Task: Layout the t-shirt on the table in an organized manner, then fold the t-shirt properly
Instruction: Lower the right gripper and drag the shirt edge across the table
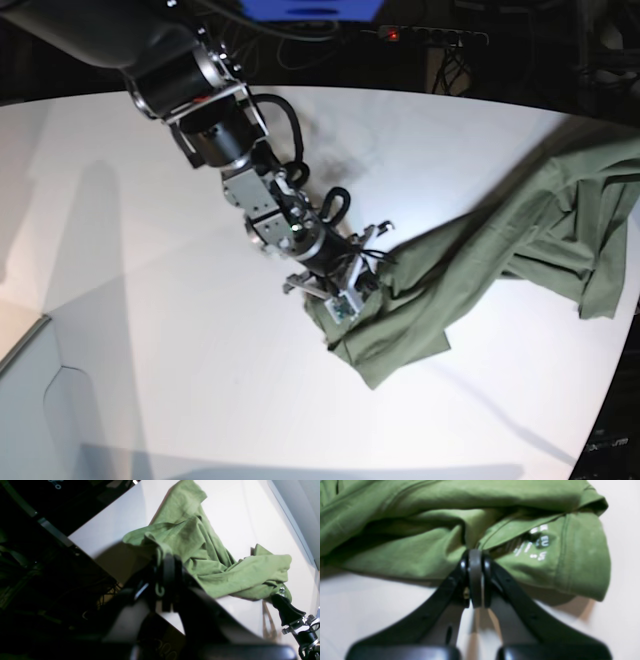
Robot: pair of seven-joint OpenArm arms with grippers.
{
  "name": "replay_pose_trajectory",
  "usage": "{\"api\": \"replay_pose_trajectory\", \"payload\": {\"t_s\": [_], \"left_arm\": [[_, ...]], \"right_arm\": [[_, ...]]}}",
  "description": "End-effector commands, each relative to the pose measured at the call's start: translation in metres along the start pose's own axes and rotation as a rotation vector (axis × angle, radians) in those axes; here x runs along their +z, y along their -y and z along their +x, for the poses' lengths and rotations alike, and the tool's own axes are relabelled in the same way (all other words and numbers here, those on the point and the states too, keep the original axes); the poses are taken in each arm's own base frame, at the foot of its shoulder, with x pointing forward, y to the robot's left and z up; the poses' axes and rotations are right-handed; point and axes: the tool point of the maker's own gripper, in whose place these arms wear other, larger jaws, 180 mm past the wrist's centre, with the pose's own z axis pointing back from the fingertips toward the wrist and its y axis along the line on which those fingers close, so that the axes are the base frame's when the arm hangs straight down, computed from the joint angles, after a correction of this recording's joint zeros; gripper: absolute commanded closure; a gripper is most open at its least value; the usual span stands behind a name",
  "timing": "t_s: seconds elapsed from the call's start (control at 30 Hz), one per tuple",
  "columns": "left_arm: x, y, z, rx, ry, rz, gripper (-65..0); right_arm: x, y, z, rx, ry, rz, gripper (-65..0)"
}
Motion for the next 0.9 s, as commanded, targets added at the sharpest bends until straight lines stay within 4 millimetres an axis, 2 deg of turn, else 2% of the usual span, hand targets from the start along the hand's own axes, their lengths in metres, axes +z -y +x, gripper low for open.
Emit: {"api": "replay_pose_trajectory", "payload": {"t_s": [0.0, 0.03, 0.1, 0.23, 0.33, 0.43, 0.57, 0.67, 0.73, 0.8, 0.87], "left_arm": [[0.004, 0.005, 0.019, -0.028, 0.044, -0.014, 0.0], [0.004, 0.004, 0.019, -0.027, 0.044, -0.013, 0.0], [0.002, 0.007, 0.019, -0.027, 0.045, -0.020, 0.0], [-0.001, 0.010, 0.017, -0.023, 0.033, -0.030, 0.0], [-0.006, 0.017, 0.016, -0.014, 0.021, -0.051, 0.0], [-0.012, 0.025, 0.013, -0.004, -0.006, -0.071, 0.0], [-0.017, 0.032, 0.011, 0.001, -0.024, -0.093, 0.0], [-0.020, 0.036, 0.015, 0.007, -0.010, -0.104, 0.0], [-0.020, 0.036, 0.017, 0.003, -0.008, -0.104, 0.0], [-0.018, 0.035, 0.019, -0.001, -0.004, -0.099, 0.0], [-0.017, 0.033, 0.020, -0.002, -0.001, -0.094, 0.0]], "right_arm": [[-0.003, 0.006, 0.027, -0.008, 0.069, -0.011, 0.0], [-0.001, 0.012, 0.026, -0.028, 0.072, -0.026, 0.0], [0.008, 0.041, 0.018, -0.064, 0.069, -0.087, 0.0], [0.029, 0.075, -0.014, -0.110, 0.030, -0.165, 0.0], [0.041, 0.083, -0.036, -0.126, 0.004, -0.190, 0.0], [0.057, 0.087, -0.040, -0.129, 0.032, -0.216, 0.0], [0.081, 0.082, -0.027, -0.088, 0.114, -0.227, 0.0], [0.083, 0.083, -0.010, -0.072, 0.154, -0.230, 0.0], [0.078, 0.088, 0.009, -0.054, 0.182, -0.230, -1.1], [0.071, 0.091, 0.016, -0.057, 0.182, -0.229, -7.7], [0.058, 0.091, 0.024, -0.070, 0.172, -0.218, -17.8]]}}
